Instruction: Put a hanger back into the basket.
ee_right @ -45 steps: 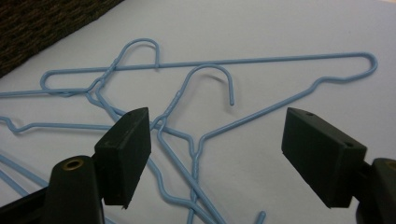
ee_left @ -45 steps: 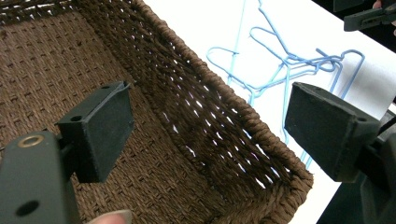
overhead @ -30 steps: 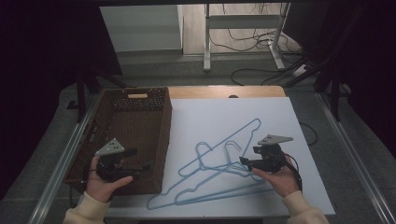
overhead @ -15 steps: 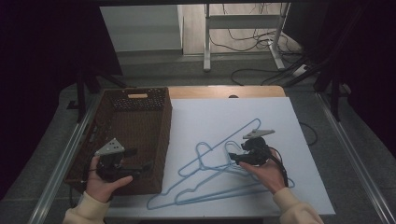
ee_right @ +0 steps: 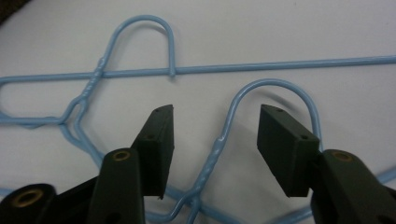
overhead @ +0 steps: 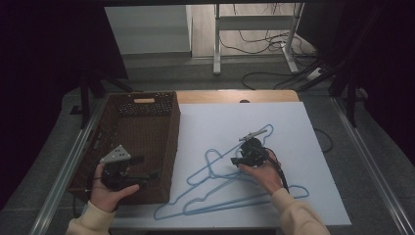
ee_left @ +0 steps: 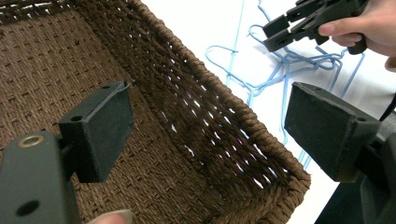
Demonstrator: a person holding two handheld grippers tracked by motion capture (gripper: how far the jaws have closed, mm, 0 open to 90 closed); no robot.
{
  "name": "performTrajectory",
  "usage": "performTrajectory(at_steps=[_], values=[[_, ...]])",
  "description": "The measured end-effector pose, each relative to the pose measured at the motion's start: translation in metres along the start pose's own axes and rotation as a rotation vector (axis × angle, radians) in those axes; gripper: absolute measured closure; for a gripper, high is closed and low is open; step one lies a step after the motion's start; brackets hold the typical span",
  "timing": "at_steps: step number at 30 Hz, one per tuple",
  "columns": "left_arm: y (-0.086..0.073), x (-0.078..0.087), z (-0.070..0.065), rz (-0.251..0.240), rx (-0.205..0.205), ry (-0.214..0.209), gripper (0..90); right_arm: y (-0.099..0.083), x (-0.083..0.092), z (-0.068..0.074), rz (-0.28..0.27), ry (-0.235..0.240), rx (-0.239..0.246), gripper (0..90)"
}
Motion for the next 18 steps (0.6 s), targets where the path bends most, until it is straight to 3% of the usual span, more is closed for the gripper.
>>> performTrajectory(at_steps=[5,14,18], values=[[0.000,0.000,0.000,0.000,-0.001,0.001,15.6,0.003,-0.010,0.000,0.036,-0.026,-0.012,56.9],[0.000,0.001,0.000,-0.002,-0.002,-0.001,15.6,0.006,-0.017,0.002,0.051,-0.075,-0.004,73.3],[0.000,0.000,-0.001,0.000,-0.004,-0.001,15.6,0.007,-0.019,0.002,0.050,-0.077,-0.028,77.5]])
Point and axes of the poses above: each handheld gripper's, and its own axes: x roughly backward along the jaws, y roughly out of its top, z roughly to its left, the point moved 2 cm from there along -x, roughly forward along the jaws, and after that the axes turned 13 degrees about -x, right-handed, at the moved point
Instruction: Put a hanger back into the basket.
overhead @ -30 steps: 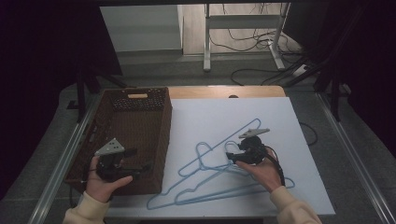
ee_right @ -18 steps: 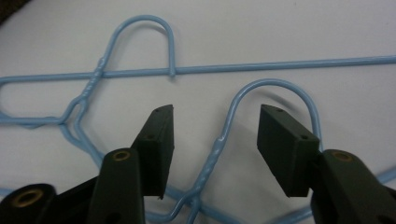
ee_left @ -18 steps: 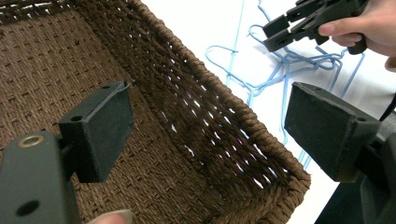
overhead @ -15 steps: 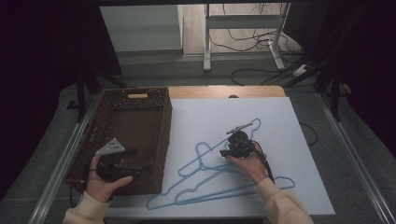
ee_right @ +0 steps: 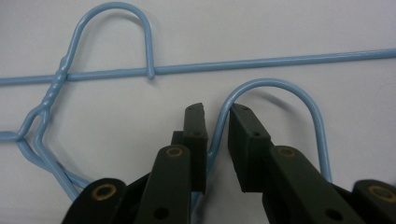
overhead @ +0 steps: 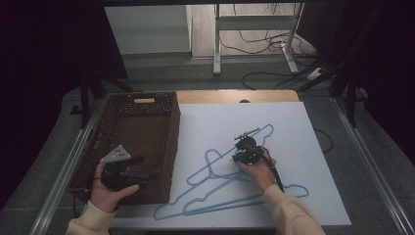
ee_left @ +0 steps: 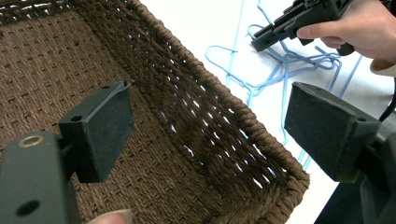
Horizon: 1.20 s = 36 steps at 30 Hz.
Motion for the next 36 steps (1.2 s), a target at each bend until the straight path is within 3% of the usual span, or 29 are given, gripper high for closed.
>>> performTrajectory(at_steps=[6,12,24,36], values=[[0.000,0.001,0.000,-0.002,-0.001,0.001,15.6,0.001,0.005,-0.003,-0.016,0.027,-0.059,83.8],[0.001,0.002,0.000,-0.006,-0.002,0.002,15.7,0.002,0.022,-0.002,-0.085,0.052,-0.082,85.6],[0.009,0.001,-0.009,-0.019,-0.023,-0.012,15.8,-0.001,0.059,0.000,-0.203,0.109,-0.068,85.8],[0.024,-0.012,-0.024,-0.020,-0.058,-0.052,16.0,-0.007,0.077,-0.002,-0.242,0.163,-0.052,85.9]])
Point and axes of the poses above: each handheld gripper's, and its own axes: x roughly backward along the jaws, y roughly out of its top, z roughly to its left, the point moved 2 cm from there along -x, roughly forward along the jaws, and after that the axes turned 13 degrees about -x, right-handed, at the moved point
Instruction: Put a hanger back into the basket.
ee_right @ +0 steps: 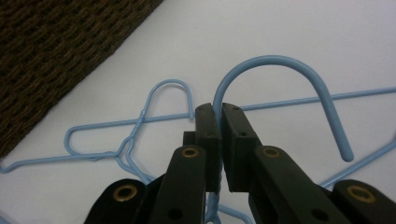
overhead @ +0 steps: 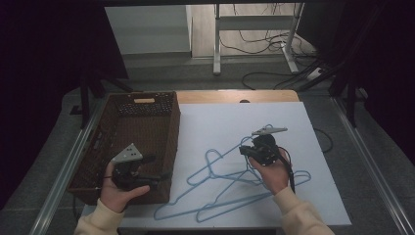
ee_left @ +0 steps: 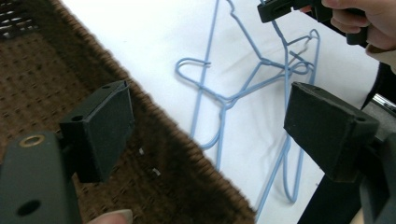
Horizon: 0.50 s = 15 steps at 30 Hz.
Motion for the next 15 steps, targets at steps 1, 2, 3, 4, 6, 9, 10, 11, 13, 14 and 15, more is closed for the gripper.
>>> performTrajectory(at_steps=[1,2,3,4,6,9,10,11,13,14,15], values=[[0.002,-0.002,-0.002,0.001,-0.003,-0.005,16.0,0.000,0.001,0.000,-0.003,0.004,0.002,85.8],[0.003,-0.003,-0.002,0.003,-0.006,-0.008,16.1,0.000,0.003,0.000,-0.008,0.008,0.006,85.9],[0.004,-0.005,-0.003,0.004,-0.010,-0.015,16.2,0.000,0.003,0.000,-0.011,0.012,0.005,85.9],[0.006,-0.007,-0.004,0.005,-0.012,-0.022,16.6,0.000,0.005,0.000,-0.014,0.021,0.010,85.9],[0.008,-0.010,-0.006,0.008,-0.012,-0.031,16.7,-0.001,0.006,0.001,-0.016,0.023,0.010,85.9],[0.010,-0.015,-0.009,0.015,-0.021,-0.045,16.7,-0.001,0.007,0.001,-0.016,0.030,0.016,85.9],[0.011,-0.016,-0.009,0.019,-0.024,-0.048,16.7,-0.001,0.008,0.001,-0.017,0.034,0.018,85.9],[0.011,-0.018,-0.011,0.023,-0.025,-0.053,16.6,-0.001,0.008,0.001,-0.018,0.036,0.018,85.9],[0.012,-0.021,-0.013,0.027,-0.027,-0.063,16.7,-0.001,0.009,0.002,-0.020,0.039,0.022,85.9],[0.013,-0.024,-0.015,0.028,-0.029,-0.071,16.7,-0.001,0.009,0.002,-0.021,0.041,0.023,85.9],[0.013,-0.025,-0.016,0.031,-0.032,-0.076,16.7,-0.001,0.010,0.003,-0.024,0.043,0.023,85.9]])
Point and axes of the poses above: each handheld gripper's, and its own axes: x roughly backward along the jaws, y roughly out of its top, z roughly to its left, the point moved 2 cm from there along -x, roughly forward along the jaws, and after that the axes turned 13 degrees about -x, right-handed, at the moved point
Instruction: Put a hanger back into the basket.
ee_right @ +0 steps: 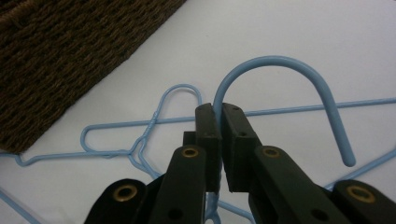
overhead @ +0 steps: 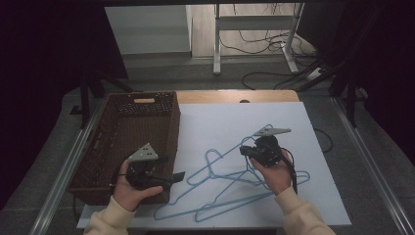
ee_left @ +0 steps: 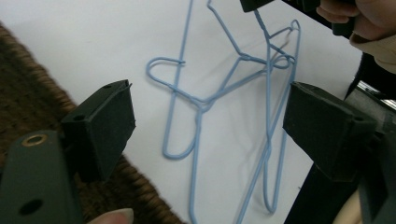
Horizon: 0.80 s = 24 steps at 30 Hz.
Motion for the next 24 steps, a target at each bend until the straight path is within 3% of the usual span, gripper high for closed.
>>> performTrajectory(at_steps=[10,24], values=[[0.009,-0.023,-0.011,0.027,-0.037,-0.066,18.4,-0.001,0.002,0.002,-0.005,0.020,0.008,85.9],[0.019,-0.072,-0.033,0.097,-0.076,-0.152,20.0,-0.001,0.004,0.002,-0.010,0.034,0.012,85.9]])
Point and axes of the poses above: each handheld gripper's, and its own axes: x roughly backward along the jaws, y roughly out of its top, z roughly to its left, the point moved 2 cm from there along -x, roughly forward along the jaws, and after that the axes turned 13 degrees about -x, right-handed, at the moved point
